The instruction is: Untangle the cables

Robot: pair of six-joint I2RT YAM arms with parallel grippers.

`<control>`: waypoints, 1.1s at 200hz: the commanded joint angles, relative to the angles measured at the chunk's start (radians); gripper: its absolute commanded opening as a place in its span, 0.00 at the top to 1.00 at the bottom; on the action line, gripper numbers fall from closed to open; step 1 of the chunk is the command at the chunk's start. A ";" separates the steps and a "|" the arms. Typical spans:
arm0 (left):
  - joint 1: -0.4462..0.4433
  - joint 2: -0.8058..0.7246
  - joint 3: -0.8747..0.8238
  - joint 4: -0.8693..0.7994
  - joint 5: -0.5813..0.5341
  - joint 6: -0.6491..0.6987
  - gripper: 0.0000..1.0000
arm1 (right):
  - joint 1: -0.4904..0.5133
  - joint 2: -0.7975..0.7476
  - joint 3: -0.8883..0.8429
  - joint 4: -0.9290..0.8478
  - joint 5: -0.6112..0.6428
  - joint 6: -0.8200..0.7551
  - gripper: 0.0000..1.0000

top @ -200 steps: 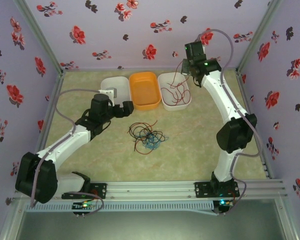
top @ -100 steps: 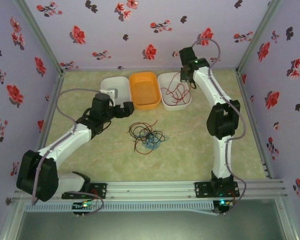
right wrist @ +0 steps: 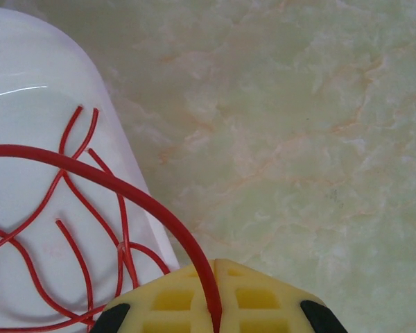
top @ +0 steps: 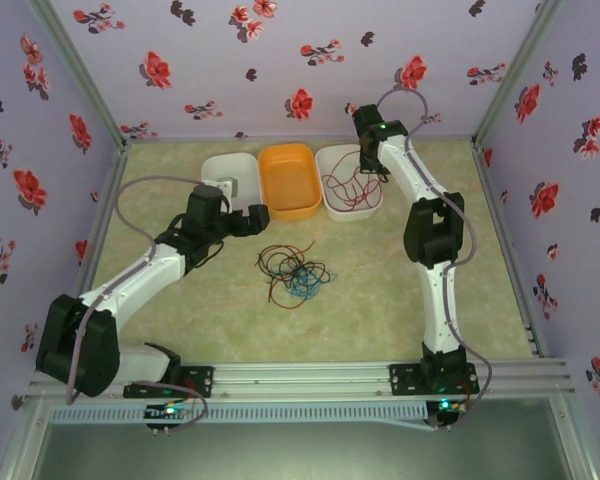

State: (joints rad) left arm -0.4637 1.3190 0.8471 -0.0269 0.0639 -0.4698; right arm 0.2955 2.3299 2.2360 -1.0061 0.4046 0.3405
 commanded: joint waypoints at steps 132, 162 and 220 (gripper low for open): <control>0.008 0.019 0.040 -0.008 0.024 -0.004 0.00 | 0.000 0.067 0.001 -0.026 -0.047 -0.041 1.00; 0.007 0.027 0.045 -0.008 0.025 0.000 0.00 | 0.010 0.078 0.004 -0.016 -0.064 -0.052 1.00; 0.008 0.038 0.047 -0.005 0.041 -0.003 0.00 | 0.047 0.050 0.014 -0.002 0.009 -0.069 1.00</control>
State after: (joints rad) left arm -0.4637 1.3502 0.8654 -0.0376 0.0898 -0.4702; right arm 0.3241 2.3814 2.2375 -1.0183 0.3645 0.2916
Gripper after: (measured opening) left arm 0.997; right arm 0.069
